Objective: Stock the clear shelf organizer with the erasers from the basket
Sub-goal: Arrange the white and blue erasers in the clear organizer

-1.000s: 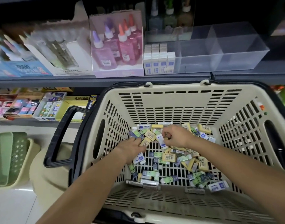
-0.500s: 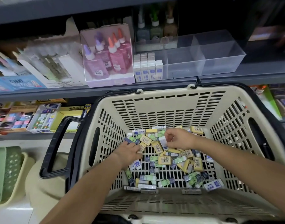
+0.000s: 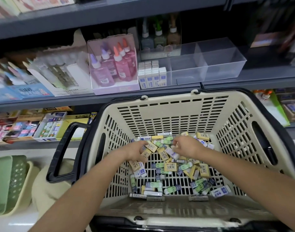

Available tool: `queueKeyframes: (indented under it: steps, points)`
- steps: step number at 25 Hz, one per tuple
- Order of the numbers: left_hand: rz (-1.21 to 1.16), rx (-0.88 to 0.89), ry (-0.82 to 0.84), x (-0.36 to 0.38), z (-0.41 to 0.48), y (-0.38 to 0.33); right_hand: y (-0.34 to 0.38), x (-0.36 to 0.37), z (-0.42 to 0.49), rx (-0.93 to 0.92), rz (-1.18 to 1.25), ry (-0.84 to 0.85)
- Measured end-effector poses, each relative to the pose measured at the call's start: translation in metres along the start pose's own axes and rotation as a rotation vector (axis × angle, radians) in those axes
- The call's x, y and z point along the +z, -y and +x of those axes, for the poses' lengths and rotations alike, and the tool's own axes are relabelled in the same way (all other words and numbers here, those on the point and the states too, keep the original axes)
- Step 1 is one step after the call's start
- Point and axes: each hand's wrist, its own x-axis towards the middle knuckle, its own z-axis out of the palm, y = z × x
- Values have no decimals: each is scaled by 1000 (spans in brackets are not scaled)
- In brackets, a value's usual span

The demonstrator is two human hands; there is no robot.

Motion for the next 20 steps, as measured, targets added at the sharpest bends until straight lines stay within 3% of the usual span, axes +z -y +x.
queueKeyframes:
  steps: [3, 6, 9, 13, 16, 20]
  points:
    - [-101, 112, -206, -36, -43, -8, 27, 13, 2, -178, -110, -141]
    - [-121, 129, -437, -44, -85, 2, 68, 47, 9, -287, -67, 64]
    - [-137, 145, -454, -26, -107, 7, 100, 87, 20, -153, -177, 212]
    - [-116, 153, -431, -14, -104, 11, 115, 110, 33, 19, -340, 109]
    - [-94, 147, -431, -13, -98, 14, 120, 120, 37, 82, -307, 56]
    - [-71, 145, -410, -9, -97, 16, 118, 111, 42, 85, -280, 119]
